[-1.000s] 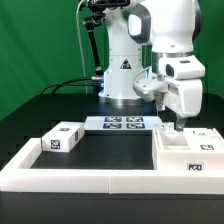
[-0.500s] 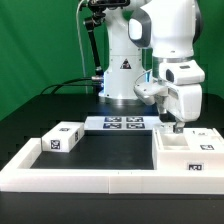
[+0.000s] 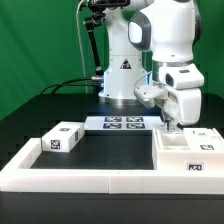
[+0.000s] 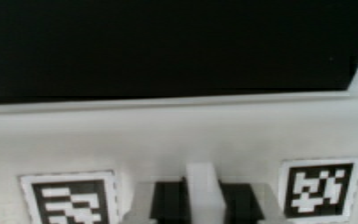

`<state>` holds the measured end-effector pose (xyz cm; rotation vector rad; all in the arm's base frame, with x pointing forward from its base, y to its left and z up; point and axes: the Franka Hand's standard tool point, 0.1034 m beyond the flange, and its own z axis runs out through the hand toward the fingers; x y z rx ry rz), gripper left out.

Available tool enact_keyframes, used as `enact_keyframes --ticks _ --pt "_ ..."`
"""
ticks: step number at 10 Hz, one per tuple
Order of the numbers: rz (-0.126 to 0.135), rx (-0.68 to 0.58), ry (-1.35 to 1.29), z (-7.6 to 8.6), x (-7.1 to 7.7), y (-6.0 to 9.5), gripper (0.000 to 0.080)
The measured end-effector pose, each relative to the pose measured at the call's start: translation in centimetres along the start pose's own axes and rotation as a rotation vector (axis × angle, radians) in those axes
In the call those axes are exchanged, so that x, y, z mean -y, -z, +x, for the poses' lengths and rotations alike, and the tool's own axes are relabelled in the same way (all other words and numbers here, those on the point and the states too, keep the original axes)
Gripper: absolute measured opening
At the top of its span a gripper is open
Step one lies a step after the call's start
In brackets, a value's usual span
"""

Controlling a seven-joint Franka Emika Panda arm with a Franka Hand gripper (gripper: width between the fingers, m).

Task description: Assemble cabinet

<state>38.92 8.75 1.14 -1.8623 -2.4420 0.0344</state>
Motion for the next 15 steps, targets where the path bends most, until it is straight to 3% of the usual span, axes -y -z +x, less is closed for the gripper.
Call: enact_keyframes --ticks 5,6,10,15 --pt "0.007 0.004 -0.015 -0.2 0.1 0.2 0.0069" --pt "0.022 0.022 -0.062 -0.7 0.2 1.0 0.0069" --pt "0.023 0.063 -0.174 -1.9 -0.1 3.5 0.0070" --pt "0.031 0.064 -0.188 -2.4 -0.1 3.4 0.0070"
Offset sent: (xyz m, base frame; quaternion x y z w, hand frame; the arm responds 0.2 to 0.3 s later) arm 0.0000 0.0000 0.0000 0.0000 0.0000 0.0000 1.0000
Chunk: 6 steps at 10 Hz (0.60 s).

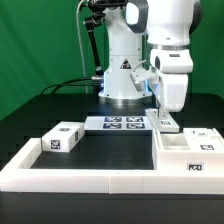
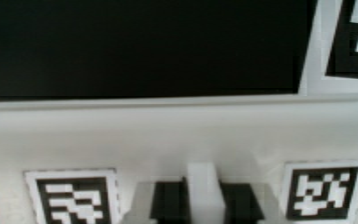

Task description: Assemble cabinet

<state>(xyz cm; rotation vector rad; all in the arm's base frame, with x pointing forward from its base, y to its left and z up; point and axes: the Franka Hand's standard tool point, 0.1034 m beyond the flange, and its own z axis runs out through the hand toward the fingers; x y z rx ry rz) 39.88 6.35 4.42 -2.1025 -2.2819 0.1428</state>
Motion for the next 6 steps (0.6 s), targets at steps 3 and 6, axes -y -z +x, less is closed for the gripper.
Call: enact_keyframes --ticks 3,6 --pt "0.016 0.032 -0.096 -0.6 -2.2 1.7 0.0070" --pt "0.017 0.039 -0.117 -0.7 -3.7 2.3 0.0070"
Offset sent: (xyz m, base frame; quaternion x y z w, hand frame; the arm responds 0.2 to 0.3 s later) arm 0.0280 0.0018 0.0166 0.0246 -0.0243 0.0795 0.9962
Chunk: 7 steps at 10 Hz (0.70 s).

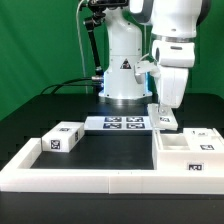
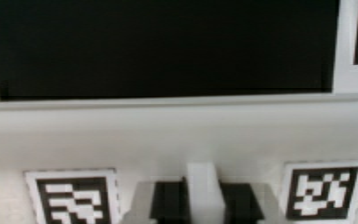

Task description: Assemble cabinet

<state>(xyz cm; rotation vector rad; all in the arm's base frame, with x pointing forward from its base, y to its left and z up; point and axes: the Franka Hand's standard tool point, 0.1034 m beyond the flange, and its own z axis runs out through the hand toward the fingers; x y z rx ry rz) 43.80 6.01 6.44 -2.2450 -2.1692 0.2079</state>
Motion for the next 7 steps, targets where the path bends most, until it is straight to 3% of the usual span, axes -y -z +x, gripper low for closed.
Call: enact_keyframes --ticks 4,7 --pt "0.012 0.000 0.015 -0.3 0.0 -0.4 0.0070" --pt "-0.008 0.002 0.014 -0.2 -2.0 0.8 0.0070"
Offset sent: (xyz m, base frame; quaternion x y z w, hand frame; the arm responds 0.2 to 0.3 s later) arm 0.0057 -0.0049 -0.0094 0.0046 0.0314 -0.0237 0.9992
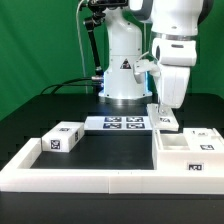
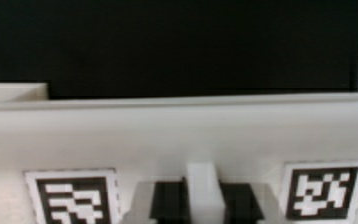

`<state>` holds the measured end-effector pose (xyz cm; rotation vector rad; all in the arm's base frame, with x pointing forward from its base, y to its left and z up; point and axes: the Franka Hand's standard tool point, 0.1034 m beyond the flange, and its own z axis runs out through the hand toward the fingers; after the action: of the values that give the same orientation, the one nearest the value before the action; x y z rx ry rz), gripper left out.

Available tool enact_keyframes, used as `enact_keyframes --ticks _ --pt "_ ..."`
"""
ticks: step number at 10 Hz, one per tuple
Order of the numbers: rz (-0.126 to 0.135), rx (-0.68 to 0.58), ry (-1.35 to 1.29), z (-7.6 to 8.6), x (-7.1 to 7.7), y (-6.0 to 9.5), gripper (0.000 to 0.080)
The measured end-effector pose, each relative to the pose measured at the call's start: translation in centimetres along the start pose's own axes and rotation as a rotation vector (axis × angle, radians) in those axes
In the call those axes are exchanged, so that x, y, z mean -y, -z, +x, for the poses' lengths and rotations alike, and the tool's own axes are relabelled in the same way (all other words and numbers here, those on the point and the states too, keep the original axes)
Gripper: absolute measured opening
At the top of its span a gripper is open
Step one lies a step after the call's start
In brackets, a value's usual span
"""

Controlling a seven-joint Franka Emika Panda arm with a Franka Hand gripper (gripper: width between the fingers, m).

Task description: Assemble cabinet

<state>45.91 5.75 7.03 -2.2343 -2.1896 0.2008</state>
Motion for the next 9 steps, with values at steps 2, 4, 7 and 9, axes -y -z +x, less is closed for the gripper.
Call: enact_keyframes --ticks 2,4,7,9 --pt "-0.001 -0.001 0.001 0.00 -0.16 -0.03 0.0070" --pt "-0.024 -0.012 -0.001 0.25 -0.34 -0.07 0.0070" --pt "-0.046 -0.027 -0.001 0.56 -0.28 -0.28 0.0070" --pt "-0.040 -0.027 -0.004 0.46 0.08 -0.53 0.0070"
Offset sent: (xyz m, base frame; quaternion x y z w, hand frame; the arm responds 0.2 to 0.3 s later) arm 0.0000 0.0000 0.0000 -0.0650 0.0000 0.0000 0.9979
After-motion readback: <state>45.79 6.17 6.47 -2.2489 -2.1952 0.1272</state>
